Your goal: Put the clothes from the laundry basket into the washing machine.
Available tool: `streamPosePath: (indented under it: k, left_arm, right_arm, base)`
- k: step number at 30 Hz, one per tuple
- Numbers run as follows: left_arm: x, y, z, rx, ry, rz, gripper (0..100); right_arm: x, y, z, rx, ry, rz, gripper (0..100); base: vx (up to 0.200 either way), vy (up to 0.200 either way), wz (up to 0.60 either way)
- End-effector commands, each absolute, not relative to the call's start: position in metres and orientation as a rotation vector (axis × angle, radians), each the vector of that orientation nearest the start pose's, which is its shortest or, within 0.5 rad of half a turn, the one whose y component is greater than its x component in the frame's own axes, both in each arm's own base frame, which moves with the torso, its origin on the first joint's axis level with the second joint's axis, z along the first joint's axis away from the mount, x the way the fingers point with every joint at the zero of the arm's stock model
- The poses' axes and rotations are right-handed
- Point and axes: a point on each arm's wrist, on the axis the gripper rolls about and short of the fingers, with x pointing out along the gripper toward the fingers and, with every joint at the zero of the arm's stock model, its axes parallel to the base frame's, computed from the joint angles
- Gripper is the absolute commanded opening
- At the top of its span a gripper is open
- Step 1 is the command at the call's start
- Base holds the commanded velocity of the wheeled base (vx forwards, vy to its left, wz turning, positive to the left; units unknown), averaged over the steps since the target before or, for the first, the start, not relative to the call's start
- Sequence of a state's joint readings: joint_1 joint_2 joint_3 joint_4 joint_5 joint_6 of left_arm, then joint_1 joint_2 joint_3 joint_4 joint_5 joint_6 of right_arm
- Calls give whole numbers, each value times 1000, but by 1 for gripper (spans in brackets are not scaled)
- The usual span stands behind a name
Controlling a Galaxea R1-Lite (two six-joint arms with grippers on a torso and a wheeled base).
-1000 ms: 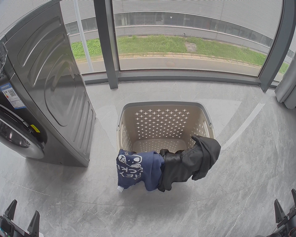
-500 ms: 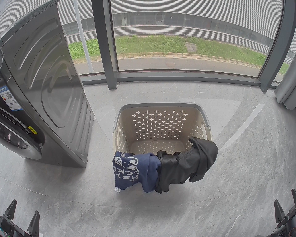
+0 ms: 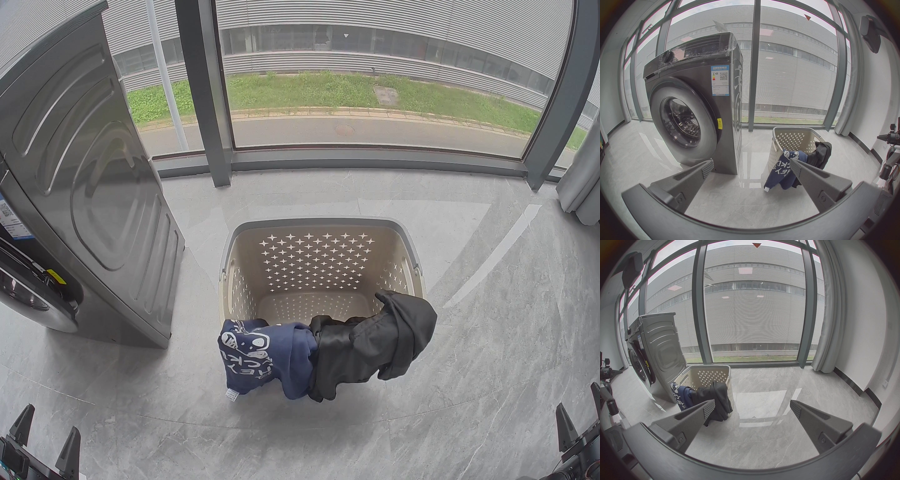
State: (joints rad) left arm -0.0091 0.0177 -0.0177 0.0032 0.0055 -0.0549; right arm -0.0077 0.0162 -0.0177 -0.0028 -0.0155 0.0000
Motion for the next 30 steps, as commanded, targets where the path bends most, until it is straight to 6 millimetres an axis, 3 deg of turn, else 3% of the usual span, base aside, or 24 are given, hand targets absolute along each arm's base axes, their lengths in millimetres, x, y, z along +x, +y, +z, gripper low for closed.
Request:
streamPosePath:
  k: [1,4,10,16,30]
  left_arm:
    - [-23,0,76,-55,2,-3,100]
    - [-23,0,76,-55,2,-1,100]
    - [-23,0,76,-55,2,0,100]
    - [-23,0,76,-55,2,0,100]
    - [-23,0,76,-55,2,-1,100]
  right_arm:
    - [-23,0,76,0,-3,-23,100]
    - [-23,0,76,0,-3,-23,100]
    - [-23,0,76,0,-3,-23,100]
    - [-23,0,76,0,-3,-23,100]
    - [-23,0,76,0,-3,-23,100]
  base:
    - [200,0,0]
    - [200,0,0]
    - [0,0,0]
    - [0,-200,0]
    - [29,0,0]
